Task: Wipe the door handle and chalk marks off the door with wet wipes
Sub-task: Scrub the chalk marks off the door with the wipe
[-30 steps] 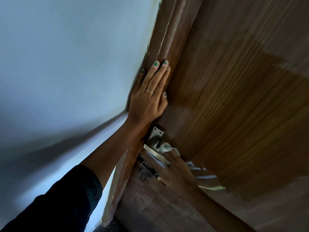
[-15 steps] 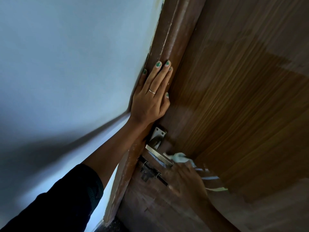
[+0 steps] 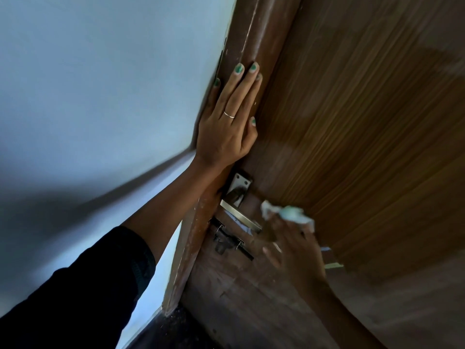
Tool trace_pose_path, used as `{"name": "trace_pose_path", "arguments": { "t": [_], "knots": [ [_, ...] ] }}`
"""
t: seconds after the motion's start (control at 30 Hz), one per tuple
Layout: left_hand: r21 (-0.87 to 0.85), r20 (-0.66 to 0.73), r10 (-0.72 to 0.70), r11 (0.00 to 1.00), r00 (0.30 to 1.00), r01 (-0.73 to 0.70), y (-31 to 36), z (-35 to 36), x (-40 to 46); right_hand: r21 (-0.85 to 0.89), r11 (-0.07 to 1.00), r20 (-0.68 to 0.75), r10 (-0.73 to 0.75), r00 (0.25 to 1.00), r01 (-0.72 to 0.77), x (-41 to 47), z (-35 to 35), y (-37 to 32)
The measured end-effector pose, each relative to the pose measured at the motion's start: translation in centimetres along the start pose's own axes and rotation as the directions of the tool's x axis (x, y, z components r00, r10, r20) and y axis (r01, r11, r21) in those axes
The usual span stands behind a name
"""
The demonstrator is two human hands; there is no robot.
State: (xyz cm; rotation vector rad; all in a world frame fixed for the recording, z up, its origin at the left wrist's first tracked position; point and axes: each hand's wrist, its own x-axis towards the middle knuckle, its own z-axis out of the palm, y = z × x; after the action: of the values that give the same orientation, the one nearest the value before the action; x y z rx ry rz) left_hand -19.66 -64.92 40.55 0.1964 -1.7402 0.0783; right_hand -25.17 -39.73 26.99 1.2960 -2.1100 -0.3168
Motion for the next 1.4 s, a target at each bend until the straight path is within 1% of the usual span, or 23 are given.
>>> {"name": "trace_pose_path", "arguments": {
  "t": [0.07, 0.13, 0.23, 0.3, 0.37, 0.4, 0.43, 0.47, 0.53, 0.6, 0.67, 0.77, 0.83, 0.87, 0.93, 1.0, 1.07, 1.13, 1.17, 1.23, 1.3, 1.33, 1.4],
  "knots": [
    [0.006, -0.004, -0.002, 1.0, 1.0, 0.002, 0.0, 0.0, 0.0, 0.037, 0.981, -0.076, 0.194, 0.978, -0.192, 0.7, -1.3, 0.9],
    [0.009, -0.002, -0.007, 1.0, 1.0, 0.007, 0.1, 0.0, 0.0, 0.046, 0.976, -0.051, 0.216, 0.975, -0.214, 0.0, -0.9, 0.2],
    [0.023, -0.003, -0.016, 1.0, 1.0, 0.016, 0.1, -0.1, 0.0, -0.012, 1.0, 0.163, 0.001, 0.987, 0.001, -3.6, 2.8, -1.9],
    [0.033, -0.003, -0.02, 0.999, 1.0, 0.02, 0.1, -0.1, 0.1, -0.013, 0.991, 0.346, -0.119, 0.93, 0.132, -5.7, 4.9, -2.0],
    [0.03, -0.001, -0.023, 0.999, 1.0, 0.023, 0.1, -0.1, 0.1, 0.014, 0.983, 0.394, -0.172, 0.903, 0.181, -5.9, 5.1, -1.6],
    [0.027, -0.002, -0.023, 0.999, 1.0, 0.023, 0.2, -0.1, 0.1, 0.038, 0.989, 0.369, -0.149, 0.917, 0.145, -5.5, 4.5, -1.4],
    [0.029, -0.004, -0.023, 0.999, 1.0, 0.023, 0.2, -0.1, 0.1, 0.067, 0.996, 0.312, -0.073, 0.947, 0.054, -4.7, 3.4, -1.1],
    [0.036, -0.007, -0.022, 0.999, 1.0, 0.022, 0.2, -0.1, 0.1, 0.086, 0.995, 0.201, 0.041, 0.979, -0.059, -3.8, 2.2, -0.7],
    [0.054, -0.011, -0.02, 0.998, 1.0, 0.02, 0.1, -0.1, 0.0, 0.077, 0.963, -0.016, 0.261, 0.965, -0.259, -2.3, -0.1, 0.4],
    [0.072, -0.015, -0.016, 0.997, 1.0, 0.017, 0.1, 0.0, 0.1, 0.047, 0.946, -0.074, 0.324, 0.943, -0.322, -2.3, -0.3, 0.7],
    [0.089, -0.013, -0.02, 0.996, 1.0, 0.021, 0.2, 0.0, 0.1, 0.054, 0.964, 0.028, 0.257, 0.966, -0.258, -3.9, 1.7, -0.1],
    [0.106, -0.019, -0.018, 0.994, 1.0, 0.02, 0.2, -0.2, 0.2, 0.026, 0.999, 0.224, 0.014, 0.974, -0.02, -6.9, 4.9, -1.5],
    [0.105, -0.019, -0.017, 0.994, 1.0, 0.019, 0.2, -0.2, 0.2, 0.028, 0.997, 0.217, -0.072, 0.974, 0.068, -7.0, 4.8, -1.2],
    [0.106, -0.018, -0.016, 0.994, 1.0, 0.018, 0.2, -0.3, 0.2, 0.035, 0.998, 0.174, -0.063, 0.983, 0.057, -6.6, 4.0, -0.9],
    [0.12, -0.019, -0.016, 0.993, 1.0, 0.018, 0.2, -0.2, 0.2, 0.072, 0.991, 0.075, 0.108, 0.991, -0.113, -5.2, 1.6, 0.1],
    [0.132, -0.02, -0.013, 0.991, 1.0, 0.016, 0.3, -0.2, 0.2, 0.086, 0.944, -0.031, 0.324, 0.946, -0.32, -4.1, -0.4, 1.5],
    [0.133, -0.029, -0.006, 0.991, 1.0, 0.01, 0.3, -0.2, 0.2, 0.065, 0.911, -0.051, 0.41, 0.911, -0.406, -4.2, -0.7, 1.7],
    [0.13, -0.036, -0.01, 0.991, 0.999, 0.015, 0.3, -0.1, 0.3, 0.081, 0.933, 0.079, 0.346, 0.935, -0.352, -6.0, 0.8, 0.8],
    [0.133, -0.037, -0.013, 0.991, 0.999, 0.018, 0.3, -0.1, 0.3, 0.09, 0.957, 0.191, 0.256, 0.948, -0.277, -7.3, 1.9, 0.1],
    [0.139, -0.034, -0.016, 0.99, 0.999, 0.021, 0.2, 0.0, 0.2, 0.084, 0.992, 0.37, 0.055, 0.928, -0.093, -9.8, 3.8, -0.6],
    [0.141, -0.032, -0.016, 0.99, 0.999, 0.021, 0.3, -0.1, 0.2, 0.114, 0.993, 0.343, -0.028, 0.939, -0.012, -10.5, 4.1, -0.2],
    [0.14, -0.029, -0.016, 0.99, 0.999, 0.019, 0.3, -0.1, 0.2, 0.145, 0.988, 0.287, 0.016, 0.958, -0.06, -10.0, 3.3, 0.2],
    [0.138, -0.028, -0.018, 0.99, 0.999, 0.021, 0.2, -0.1, 0.2, 0.161, 0.949, 0.14, 0.249, 0.958, -0.27, -8.6, 1.1, 1.2]
  ]
}}
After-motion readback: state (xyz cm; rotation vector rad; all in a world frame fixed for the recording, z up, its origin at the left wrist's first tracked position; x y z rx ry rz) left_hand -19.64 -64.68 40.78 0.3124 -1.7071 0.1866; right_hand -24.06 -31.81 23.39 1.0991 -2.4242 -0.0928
